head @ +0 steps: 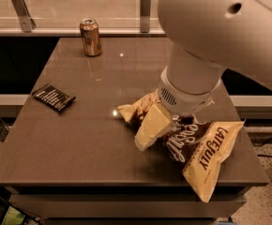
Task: Move brown chip bag near orange can
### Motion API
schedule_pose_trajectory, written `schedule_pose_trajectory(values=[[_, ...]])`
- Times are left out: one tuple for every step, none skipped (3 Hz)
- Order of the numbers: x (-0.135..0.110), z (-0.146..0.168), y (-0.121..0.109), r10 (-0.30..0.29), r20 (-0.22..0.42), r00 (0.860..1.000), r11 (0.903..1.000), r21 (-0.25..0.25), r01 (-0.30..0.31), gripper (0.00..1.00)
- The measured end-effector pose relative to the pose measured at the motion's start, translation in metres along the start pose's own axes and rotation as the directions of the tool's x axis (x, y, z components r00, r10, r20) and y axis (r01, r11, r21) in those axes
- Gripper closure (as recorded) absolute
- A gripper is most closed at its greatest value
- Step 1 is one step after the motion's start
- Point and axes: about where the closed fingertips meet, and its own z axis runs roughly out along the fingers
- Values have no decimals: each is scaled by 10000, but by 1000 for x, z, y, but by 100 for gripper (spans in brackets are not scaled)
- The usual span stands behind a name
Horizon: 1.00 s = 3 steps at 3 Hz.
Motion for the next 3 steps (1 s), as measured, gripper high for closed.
schedule_pose_trajectory(values=[[6, 23, -4, 426, -287, 9987, 9991, 54, -424, 0], [10, 39, -9, 375, 16, 9993, 9990, -237, -374, 0], [8, 38, -8, 268, 107, 9996, 9994, -202, -266, 18]])
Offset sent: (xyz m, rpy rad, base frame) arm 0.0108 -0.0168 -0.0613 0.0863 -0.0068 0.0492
